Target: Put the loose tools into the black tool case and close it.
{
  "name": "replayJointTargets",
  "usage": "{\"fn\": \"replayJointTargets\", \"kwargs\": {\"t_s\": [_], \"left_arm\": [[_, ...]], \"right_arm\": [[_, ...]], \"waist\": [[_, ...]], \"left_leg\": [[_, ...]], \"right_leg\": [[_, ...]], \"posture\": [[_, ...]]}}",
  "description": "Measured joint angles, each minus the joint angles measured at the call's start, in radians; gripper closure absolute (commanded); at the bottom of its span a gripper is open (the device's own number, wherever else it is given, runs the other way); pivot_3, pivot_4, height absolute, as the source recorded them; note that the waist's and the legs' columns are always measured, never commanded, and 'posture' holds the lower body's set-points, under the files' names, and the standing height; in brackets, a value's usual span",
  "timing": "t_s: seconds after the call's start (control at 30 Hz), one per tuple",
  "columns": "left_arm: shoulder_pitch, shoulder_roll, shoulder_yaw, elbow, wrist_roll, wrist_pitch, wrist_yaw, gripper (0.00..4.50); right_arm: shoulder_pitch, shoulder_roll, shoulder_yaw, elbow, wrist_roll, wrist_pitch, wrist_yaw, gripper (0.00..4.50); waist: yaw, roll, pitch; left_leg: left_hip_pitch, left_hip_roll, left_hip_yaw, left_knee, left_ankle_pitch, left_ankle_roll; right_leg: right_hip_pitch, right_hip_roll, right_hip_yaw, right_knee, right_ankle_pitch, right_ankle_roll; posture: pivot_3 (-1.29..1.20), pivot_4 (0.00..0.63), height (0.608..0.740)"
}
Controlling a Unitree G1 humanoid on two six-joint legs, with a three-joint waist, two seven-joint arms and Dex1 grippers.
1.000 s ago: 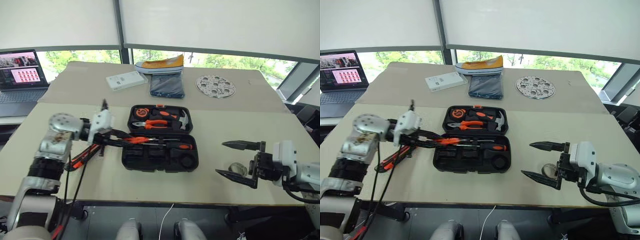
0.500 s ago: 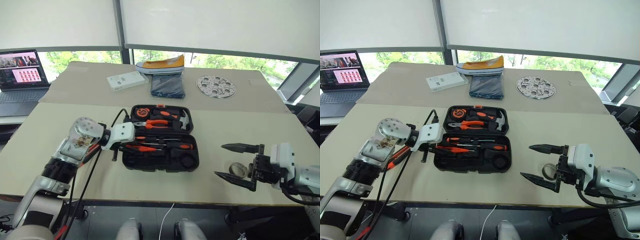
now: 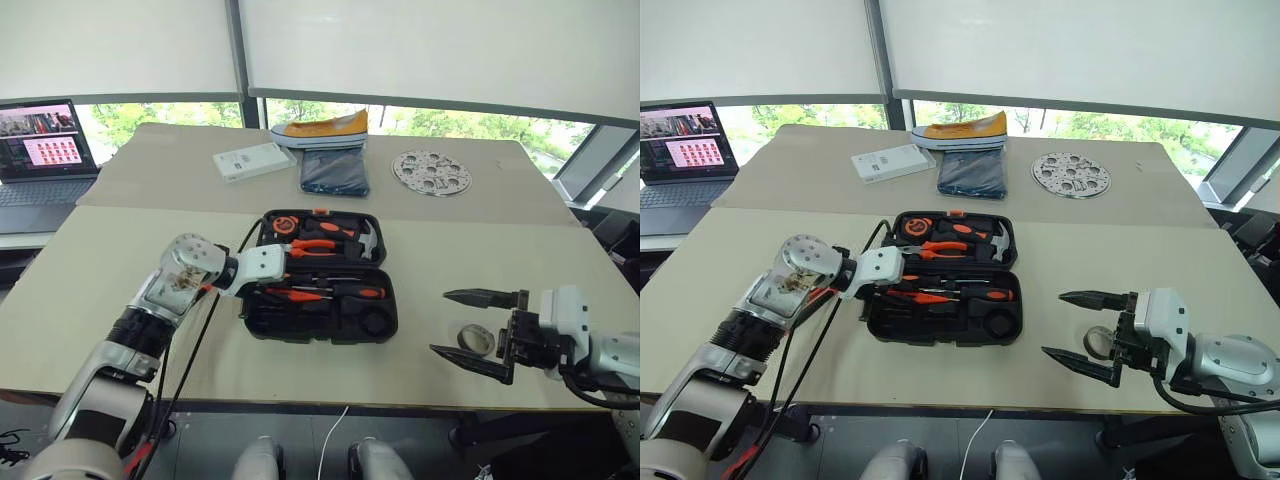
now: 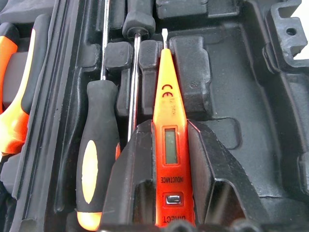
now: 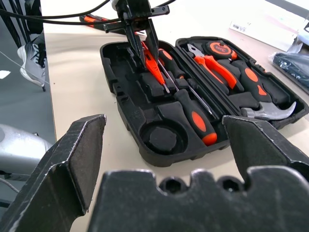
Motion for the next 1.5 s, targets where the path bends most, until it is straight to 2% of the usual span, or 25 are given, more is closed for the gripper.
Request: {"fn": "replayJointTargets", "kwargs": {"t_s": [0.4, 0.47, 0.63, 0.67, 0.83, 0.93, 1.17, 1.5], "left_arm": [[-0.007, 0.014, -0.025, -0.01, 0.037, 0.014, 0.001, 4.02], [-0.003, 0.012, -0.02, -0.014, 0.031, 0.03, 0.003, 3.0], [0.017, -0.028, 0.057, 0.046, -0.057, -0.067, 0.019, 1.35], [0.016, -0.029, 0.077, 0.057, -0.085, -0.098, 0.003, 0.86], [0.0, -0.029, 0.154, 0.06, -0.201, -0.061, -0.053, 0.86], [0.001, -0.039, 0.169, 0.096, -0.202, -0.089, -0.041, 1.65], [0.069, -0.081, 0.168, 0.191, -0.177, -0.185, 0.007, 4.37], [0.085, -0.08, 0.149, 0.21, -0.146, -0.248, 0.011, 4.45]], "right_arm": [[-0.002, 0.0, -0.002, -0.004, 0.001, 0.001, 0.002, 0.0], [-0.005, 0.0, -0.002, -0.003, 0.001, 0.001, 0.002, 0.0], [-0.01, 0.0, -0.002, 0.005, 0.001, 0.001, 0.015, 0.0], [-0.01, -0.002, -0.002, 0.009, 0.001, 0.001, 0.023, 0.0], [-0.011, -0.005, -0.002, 0.03, 0.001, 0.0, 0.042, 0.0], [-0.017, -0.005, -0.002, 0.039, 0.0, 0.0, 0.043, 0.0], [-0.024, -0.003, 0.001, 0.057, -0.002, 0.0, 0.045, 0.0], [-0.022, -0.003, -0.001, 0.071, -0.004, -0.001, 0.067, 0.0]], "waist": [[-0.005, 0.0, 0.0], [-0.005, 0.0, 0.0], [-0.002, 0.0, 0.0], [-0.002, 0.0, 0.0], [-0.002, 0.0, 0.0], [-0.002, 0.0, 0.0], [-0.002, 0.0, 0.0], [-0.001, 0.001, 0.0]], "left_leg": [[-0.002, 0.0, -0.001, 0.006, -0.001, 0.002], [-0.002, 0.0, -0.001, 0.007, -0.001, 0.002], [-0.003, 0.0, -0.001, 0.007, -0.001, 0.002], [-0.004, 0.0, -0.001, 0.007, -0.001, 0.002], [-0.003, 0.0, -0.001, 0.008, -0.001, 0.002], [-0.003, 0.0, -0.001, 0.008, -0.001, 0.002], [-0.003, 0.0, -0.001, 0.008, -0.001, 0.002], [-0.003, 0.0, -0.001, 0.008, -0.001, 0.002]], "right_leg": [[0.0, 0.0, 0.001, 0.002, 0.001, 0.001], [0.0, 0.0, 0.001, 0.002, 0.001, 0.001], [-0.001, 0.0, 0.0, 0.002, 0.001, 0.001], [-0.001, 0.0, 0.0, 0.002, 0.001, 0.001], [-0.001, 0.0, 0.0, 0.002, 0.001, 0.001], [0.0, 0.0, 0.0, 0.002, 0.001, 0.001], [-0.001, 0.0, 0.0, 0.002, 0.002, 0.001], [0.0, 0.0, 0.0, 0.002, 0.002, 0.002]], "posture": [[0.0, 0.15, 0.74], [0.0, 0.15, 0.74], [0.0, 0.15, 0.74], [0.0, 0.15, 0.74], [0.0, 0.15, 0.74], [0.0, 0.15, 0.74], [0.0, 0.15, 0.74], [0.0, 0.15, 0.74]]}}
